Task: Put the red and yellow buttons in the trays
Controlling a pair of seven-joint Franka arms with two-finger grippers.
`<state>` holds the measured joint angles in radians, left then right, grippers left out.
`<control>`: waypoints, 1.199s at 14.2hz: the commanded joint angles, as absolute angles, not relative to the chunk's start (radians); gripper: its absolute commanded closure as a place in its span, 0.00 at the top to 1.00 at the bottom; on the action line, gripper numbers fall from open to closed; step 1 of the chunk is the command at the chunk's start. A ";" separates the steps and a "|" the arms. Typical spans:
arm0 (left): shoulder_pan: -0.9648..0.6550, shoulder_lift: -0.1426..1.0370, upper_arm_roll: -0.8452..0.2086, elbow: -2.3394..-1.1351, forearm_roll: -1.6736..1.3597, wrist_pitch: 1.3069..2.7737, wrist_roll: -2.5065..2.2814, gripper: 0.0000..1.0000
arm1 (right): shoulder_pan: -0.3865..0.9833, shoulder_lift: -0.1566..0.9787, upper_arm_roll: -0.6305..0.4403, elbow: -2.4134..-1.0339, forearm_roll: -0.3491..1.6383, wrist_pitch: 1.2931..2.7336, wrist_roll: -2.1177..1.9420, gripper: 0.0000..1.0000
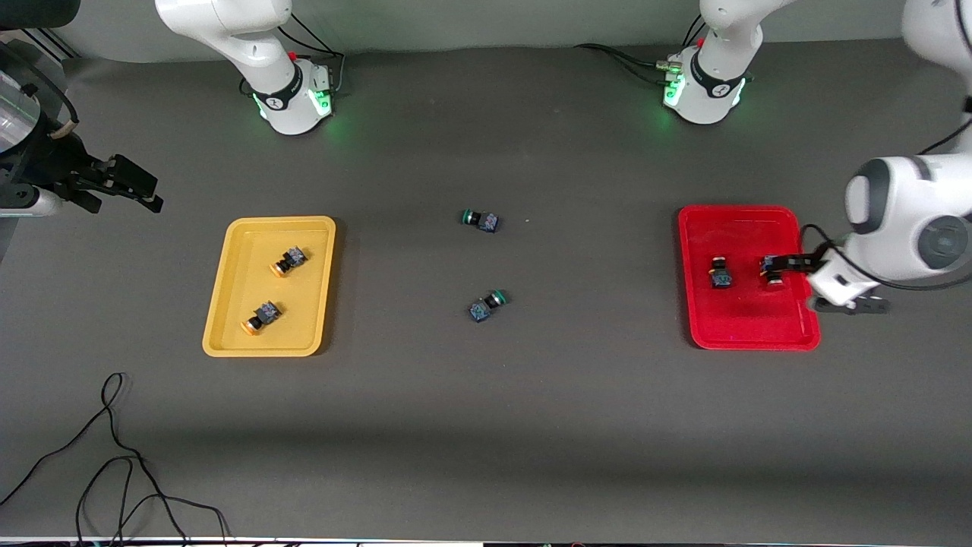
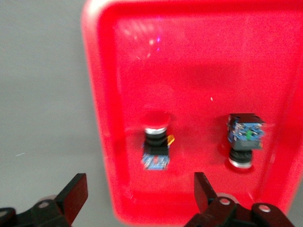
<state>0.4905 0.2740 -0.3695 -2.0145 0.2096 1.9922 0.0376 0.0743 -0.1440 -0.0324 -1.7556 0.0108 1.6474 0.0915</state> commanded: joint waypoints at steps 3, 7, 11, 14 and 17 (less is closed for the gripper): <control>0.485 0.261 -0.425 -1.651 0.195 1.613 0.063 1.00 | 0.086 -0.141 -0.029 -1.752 0.006 1.646 0.069 1.00; 0.465 0.206 -0.472 -1.499 0.141 1.454 0.063 1.00 | 0.089 -0.144 -0.035 -1.750 0.008 1.652 0.072 1.00; 0.175 0.074 -0.238 -1.555 0.054 1.491 0.061 1.00 | 0.087 -0.146 -0.043 -1.746 0.008 1.654 0.071 1.00; 0.028 -0.018 -0.114 -1.675 0.037 1.571 0.060 1.00 | 0.086 -0.146 -0.044 -1.744 0.008 1.652 0.071 1.00; -0.003 -0.014 -0.091 -1.674 0.035 1.571 0.054 1.00 | 0.086 -0.146 -0.046 -1.741 0.008 1.652 0.071 1.00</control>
